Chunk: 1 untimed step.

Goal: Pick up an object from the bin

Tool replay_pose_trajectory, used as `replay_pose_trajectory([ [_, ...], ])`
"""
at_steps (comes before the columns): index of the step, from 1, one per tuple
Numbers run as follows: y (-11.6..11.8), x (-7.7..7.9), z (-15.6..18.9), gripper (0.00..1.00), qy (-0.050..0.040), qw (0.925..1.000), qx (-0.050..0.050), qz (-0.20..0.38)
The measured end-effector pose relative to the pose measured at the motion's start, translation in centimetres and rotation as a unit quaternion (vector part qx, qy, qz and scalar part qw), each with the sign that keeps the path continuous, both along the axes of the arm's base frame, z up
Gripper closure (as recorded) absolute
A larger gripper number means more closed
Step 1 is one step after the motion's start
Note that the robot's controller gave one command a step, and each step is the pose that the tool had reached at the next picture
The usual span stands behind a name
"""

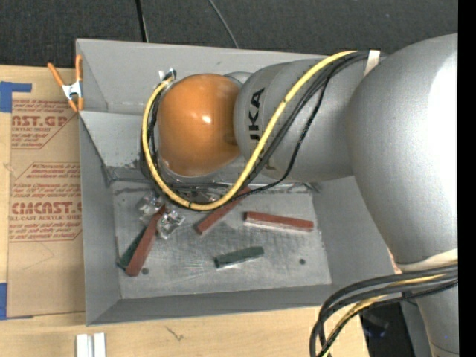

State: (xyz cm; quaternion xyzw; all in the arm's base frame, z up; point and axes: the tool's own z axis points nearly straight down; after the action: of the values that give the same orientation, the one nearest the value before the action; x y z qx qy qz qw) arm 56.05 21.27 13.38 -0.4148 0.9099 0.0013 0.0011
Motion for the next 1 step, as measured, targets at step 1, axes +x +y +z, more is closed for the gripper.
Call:
replay_pose_trajectory([
  [1, 0.00, 0.00, 0.00, 1.00, 0.0001, 1.0000, 0.000, 0.000],
])
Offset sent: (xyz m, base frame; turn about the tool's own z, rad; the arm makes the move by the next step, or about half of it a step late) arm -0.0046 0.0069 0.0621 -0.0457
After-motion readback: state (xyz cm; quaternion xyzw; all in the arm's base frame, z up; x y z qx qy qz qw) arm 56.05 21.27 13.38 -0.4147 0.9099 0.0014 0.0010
